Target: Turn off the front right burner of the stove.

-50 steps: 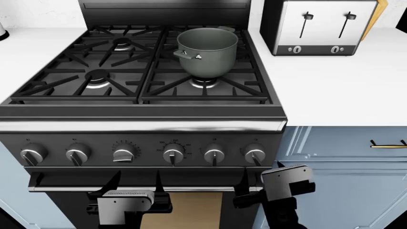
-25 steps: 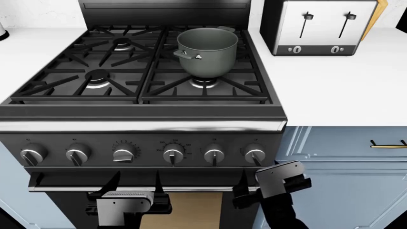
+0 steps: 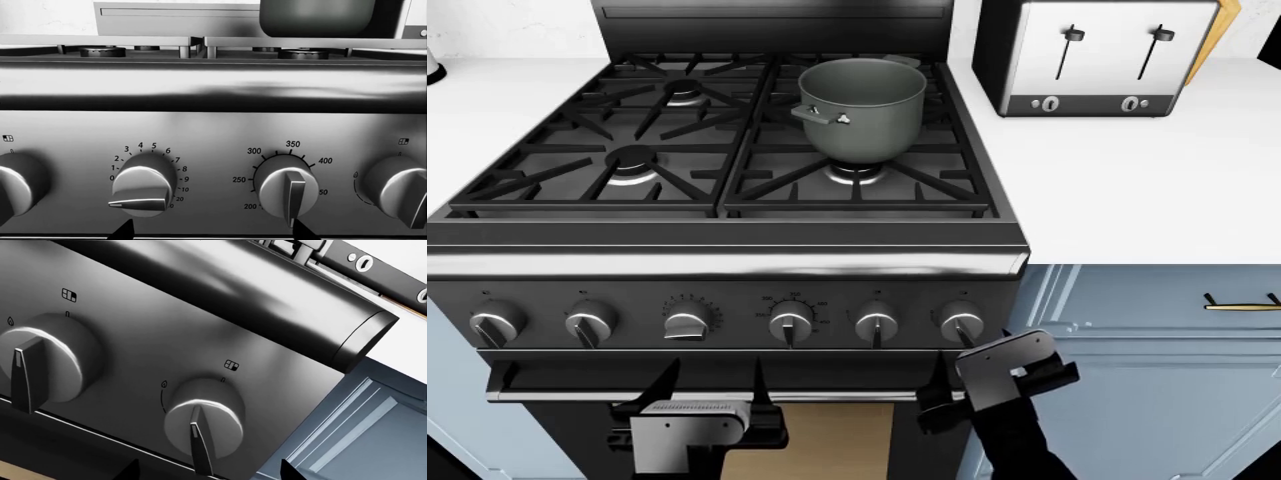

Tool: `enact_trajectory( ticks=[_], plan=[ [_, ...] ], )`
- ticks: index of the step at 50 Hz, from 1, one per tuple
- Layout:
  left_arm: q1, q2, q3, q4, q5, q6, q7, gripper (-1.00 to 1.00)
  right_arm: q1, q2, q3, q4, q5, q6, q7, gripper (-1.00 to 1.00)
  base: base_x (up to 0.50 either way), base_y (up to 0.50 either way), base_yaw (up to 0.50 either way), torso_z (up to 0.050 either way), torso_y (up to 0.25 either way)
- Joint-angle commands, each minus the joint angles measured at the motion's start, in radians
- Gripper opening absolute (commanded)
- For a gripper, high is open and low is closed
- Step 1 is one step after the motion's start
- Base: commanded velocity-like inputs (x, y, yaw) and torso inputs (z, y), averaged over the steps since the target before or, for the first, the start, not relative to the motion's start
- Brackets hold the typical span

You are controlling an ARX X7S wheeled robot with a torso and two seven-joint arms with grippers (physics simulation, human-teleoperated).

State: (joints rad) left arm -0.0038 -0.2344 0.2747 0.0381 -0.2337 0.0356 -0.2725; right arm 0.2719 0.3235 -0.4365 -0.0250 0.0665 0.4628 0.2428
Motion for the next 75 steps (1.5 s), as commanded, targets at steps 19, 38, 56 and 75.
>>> enact_trajectory(
  ticks=[19,38,56,75],
  plan=[
    [-0.002,-0.01,0.013,-0.001,-0.008,0.005,-0.012,1.0,0.063,-0.014,-0.059,0.095,-0.03,-0.037,-0.02,1.0,0.0,0.0,0.0,0.0,0.0],
    [-0.002,-0.015,0.02,-0.003,-0.016,0.006,-0.018,1.0,0.102,-0.019,-0.067,0.177,-0.031,-0.064,-0.03,1.0,0.0,0.0,0.0,0.0,0.0],
    [-0.004,-0.022,0.027,0.0,-0.021,0.005,-0.025,1.0,0.106,-0.019,-0.07,0.18,-0.026,-0.068,-0.028,-1.0,0.0,0.0,0.0,0.0,0.0],
    [-0.01,-0.024,0.035,-0.003,-0.025,0.006,-0.031,1.0,0.106,-0.017,-0.073,0.174,-0.019,-0.074,-0.028,-1.0,0.0,0.0,0.0,0.0,0.0]
  ],
)
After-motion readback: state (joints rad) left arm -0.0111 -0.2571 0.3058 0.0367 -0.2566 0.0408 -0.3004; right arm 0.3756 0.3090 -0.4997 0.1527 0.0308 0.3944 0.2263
